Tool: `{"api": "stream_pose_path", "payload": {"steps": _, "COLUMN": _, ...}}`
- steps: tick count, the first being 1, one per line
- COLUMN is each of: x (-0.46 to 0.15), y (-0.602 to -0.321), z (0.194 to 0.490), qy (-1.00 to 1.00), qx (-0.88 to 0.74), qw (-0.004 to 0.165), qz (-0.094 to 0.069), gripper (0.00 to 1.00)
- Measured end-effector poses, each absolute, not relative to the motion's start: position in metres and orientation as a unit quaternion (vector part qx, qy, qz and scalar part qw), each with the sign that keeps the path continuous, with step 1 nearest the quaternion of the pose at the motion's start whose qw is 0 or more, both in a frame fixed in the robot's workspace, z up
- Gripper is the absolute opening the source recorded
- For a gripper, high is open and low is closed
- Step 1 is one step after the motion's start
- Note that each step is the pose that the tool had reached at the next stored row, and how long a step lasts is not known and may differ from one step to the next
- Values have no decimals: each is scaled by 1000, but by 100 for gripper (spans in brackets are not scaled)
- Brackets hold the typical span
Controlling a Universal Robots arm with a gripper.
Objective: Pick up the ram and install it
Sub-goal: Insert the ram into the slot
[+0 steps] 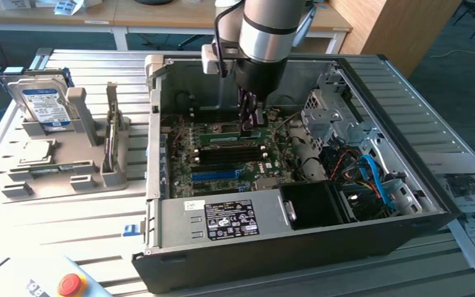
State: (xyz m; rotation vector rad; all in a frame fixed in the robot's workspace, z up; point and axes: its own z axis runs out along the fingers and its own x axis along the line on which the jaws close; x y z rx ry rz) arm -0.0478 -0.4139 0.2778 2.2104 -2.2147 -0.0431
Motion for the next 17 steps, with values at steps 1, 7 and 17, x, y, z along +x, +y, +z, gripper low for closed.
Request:
{"api": "stream_pose_path", "payload": {"steps": 1, "x": -48, "y": -414, "z": 278, "qy": -708, "qx": 706, "qw": 6, "qz": -14, "gripper": 12}}
{"api": "stream_pose_path", "payload": {"steps": 7, "x": -48, "y": -414, "z": 274, "qy": -708, "qx": 706, "qw": 6, "qz": -14, "gripper": 12}}
{"api": "stream_pose_path", "payload": {"steps": 17, "x": -47, "y": -414, "z": 264, "qy": -708, "qx": 706, "qw": 6, "qz": -14, "gripper": 12}}
